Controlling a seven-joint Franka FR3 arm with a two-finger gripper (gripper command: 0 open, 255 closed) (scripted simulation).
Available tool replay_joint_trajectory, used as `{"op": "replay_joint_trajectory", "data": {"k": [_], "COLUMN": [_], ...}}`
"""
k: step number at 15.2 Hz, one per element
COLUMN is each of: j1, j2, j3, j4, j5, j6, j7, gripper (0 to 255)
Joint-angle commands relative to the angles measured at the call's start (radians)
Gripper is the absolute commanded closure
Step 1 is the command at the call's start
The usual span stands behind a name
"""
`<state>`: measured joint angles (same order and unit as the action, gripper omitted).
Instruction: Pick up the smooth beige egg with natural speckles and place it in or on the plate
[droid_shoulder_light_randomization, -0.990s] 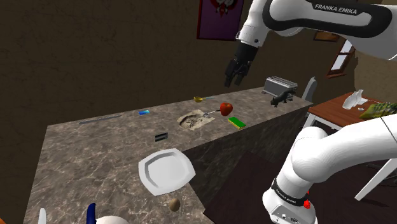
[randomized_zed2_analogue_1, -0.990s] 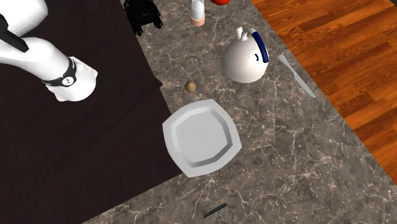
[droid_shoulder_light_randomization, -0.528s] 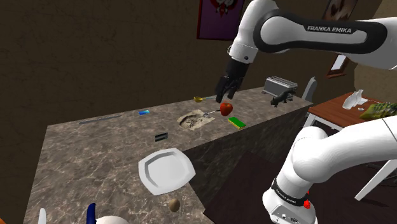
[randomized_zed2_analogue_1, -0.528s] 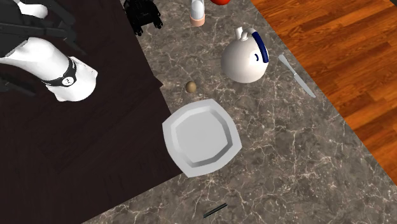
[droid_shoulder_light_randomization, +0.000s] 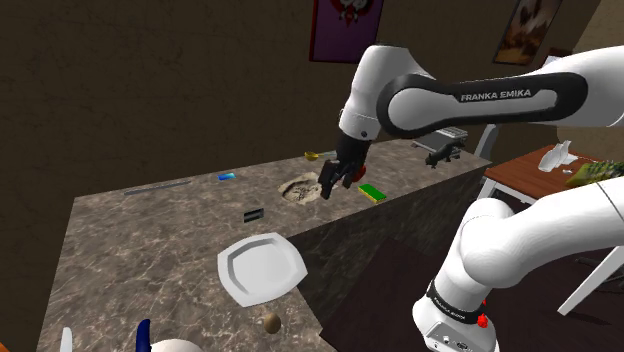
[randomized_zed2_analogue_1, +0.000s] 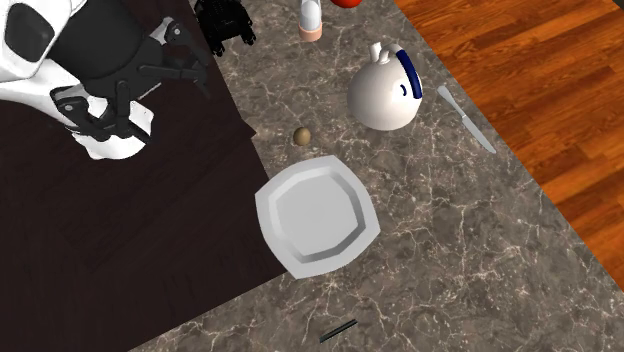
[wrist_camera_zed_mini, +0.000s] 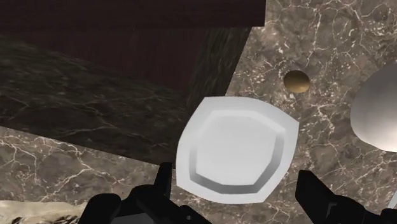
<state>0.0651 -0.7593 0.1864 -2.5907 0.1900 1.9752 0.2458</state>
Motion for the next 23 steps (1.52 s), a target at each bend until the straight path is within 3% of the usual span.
{"op": "replay_joint_trajectory", "data": {"k": [1, 9, 15, 19, 21, 23], "j1": [0.014, 0.039, -0.001, -0.079, -0.123, -0.126], "j2": [0.029, 0.215, 0.434, 0.620, 0.731, 0.854], "j3": [0.049, 0.238, 0.403, 0.527, 0.577, 0.577], "j4": [-0.034, -0.101, -0.088, -0.050, -0.018, 0.026], "j5": [0.020, 0.061, 0.003, -0.162, -0.323, -0.529], "j6": [0.065, 0.316, 0.513, 0.631, 0.673, 0.692], "j7": [0.044, 0.211, 0.386, 0.583, 0.735, 0.917], "gripper": [0, 0, 0, 0, 0, 0]}}
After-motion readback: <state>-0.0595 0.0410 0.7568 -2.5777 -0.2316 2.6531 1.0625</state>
